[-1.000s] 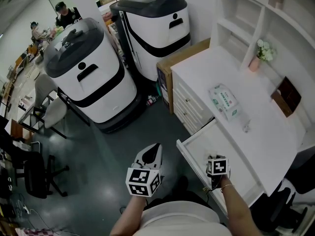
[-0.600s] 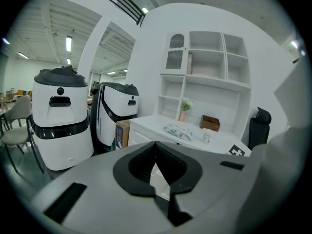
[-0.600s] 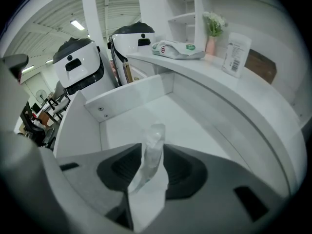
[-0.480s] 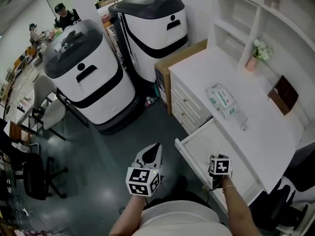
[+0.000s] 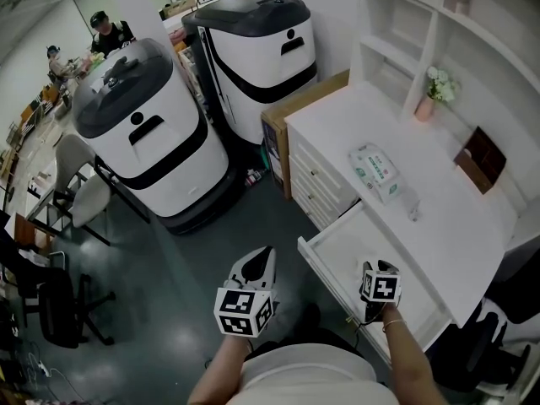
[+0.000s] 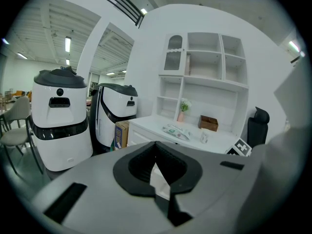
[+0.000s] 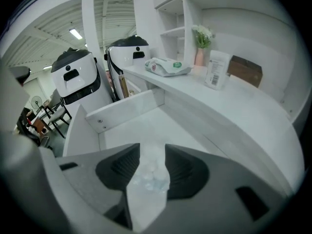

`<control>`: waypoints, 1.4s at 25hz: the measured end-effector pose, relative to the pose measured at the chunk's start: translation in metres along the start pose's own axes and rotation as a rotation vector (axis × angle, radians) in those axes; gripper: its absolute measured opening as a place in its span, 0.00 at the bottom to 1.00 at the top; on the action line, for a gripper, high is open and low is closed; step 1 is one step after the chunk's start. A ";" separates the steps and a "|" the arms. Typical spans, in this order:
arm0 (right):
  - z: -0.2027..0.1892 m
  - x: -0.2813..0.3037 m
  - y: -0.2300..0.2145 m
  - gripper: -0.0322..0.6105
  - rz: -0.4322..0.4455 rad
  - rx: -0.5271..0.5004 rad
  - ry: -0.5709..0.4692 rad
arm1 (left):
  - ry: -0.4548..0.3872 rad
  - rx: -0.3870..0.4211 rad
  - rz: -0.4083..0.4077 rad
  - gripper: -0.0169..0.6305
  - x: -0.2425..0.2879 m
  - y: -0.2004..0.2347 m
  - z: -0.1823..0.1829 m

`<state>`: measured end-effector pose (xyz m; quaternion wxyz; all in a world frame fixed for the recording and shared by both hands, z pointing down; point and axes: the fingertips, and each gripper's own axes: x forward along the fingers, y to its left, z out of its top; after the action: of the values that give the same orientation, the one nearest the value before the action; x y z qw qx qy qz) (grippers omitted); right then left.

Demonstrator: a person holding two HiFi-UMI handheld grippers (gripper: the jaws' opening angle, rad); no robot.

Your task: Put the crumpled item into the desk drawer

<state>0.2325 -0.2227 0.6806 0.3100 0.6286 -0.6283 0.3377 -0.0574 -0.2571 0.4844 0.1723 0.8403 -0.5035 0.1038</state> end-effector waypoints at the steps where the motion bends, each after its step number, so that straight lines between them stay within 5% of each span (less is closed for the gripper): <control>1: 0.006 -0.004 0.001 0.28 0.005 0.002 -0.021 | -0.003 0.000 0.000 0.02 0.000 0.000 0.001; 17: 0.104 -0.118 0.036 0.26 0.125 0.039 -0.461 | -0.029 0.009 -0.027 0.02 -0.003 -0.011 0.005; 27: 0.135 -0.183 0.059 0.22 0.200 0.052 -0.634 | -0.040 0.009 -0.039 0.02 -0.006 -0.018 0.007; 35: 0.149 -0.218 0.067 0.09 0.172 0.034 -0.744 | -0.051 0.009 -0.038 0.02 -0.012 -0.017 0.011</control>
<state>0.1743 -0.2186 0.4139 0.0206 0.6583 -0.7426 0.1216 -0.0477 -0.2443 0.4669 0.1575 0.8529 -0.4910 0.0815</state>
